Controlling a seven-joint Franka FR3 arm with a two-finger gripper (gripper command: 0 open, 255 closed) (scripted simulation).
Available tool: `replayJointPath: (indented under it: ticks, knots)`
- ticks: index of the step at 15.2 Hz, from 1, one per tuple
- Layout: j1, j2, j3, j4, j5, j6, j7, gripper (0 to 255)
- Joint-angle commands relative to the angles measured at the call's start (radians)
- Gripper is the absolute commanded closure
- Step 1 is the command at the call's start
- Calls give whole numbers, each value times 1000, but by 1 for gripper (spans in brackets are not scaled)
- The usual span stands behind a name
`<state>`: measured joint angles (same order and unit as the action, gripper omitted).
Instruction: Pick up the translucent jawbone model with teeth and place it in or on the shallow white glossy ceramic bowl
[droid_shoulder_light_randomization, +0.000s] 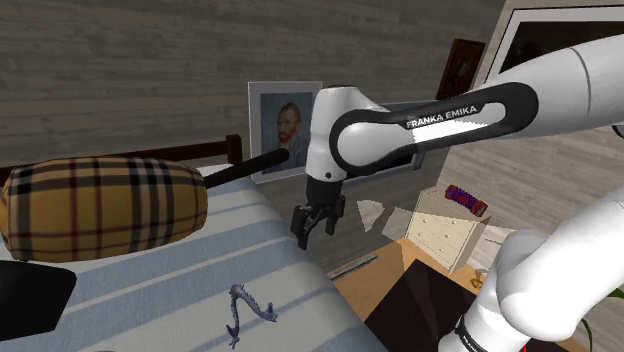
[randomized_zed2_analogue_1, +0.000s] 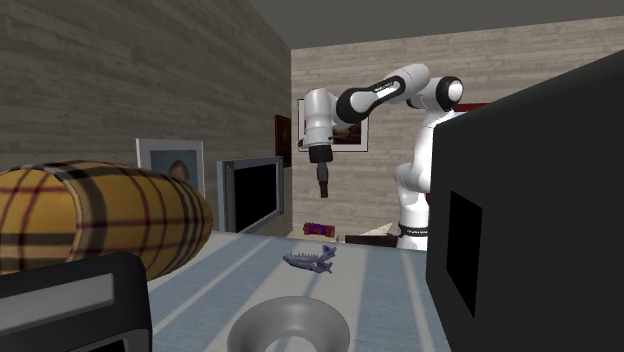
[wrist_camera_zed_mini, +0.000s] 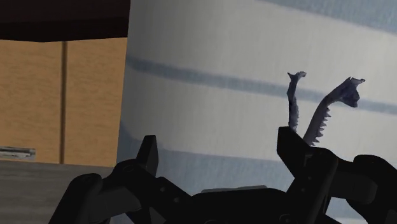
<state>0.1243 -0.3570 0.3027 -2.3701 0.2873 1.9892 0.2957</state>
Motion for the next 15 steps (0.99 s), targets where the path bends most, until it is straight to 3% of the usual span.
replayJointPath:
  ticks: [1,12,15]
  knots:
    - [10,60,26,24,7,40,22,0]
    - [80,445,141,206,-52,252,168,0]
    - [85,461,142,196,-56,278,171,0]
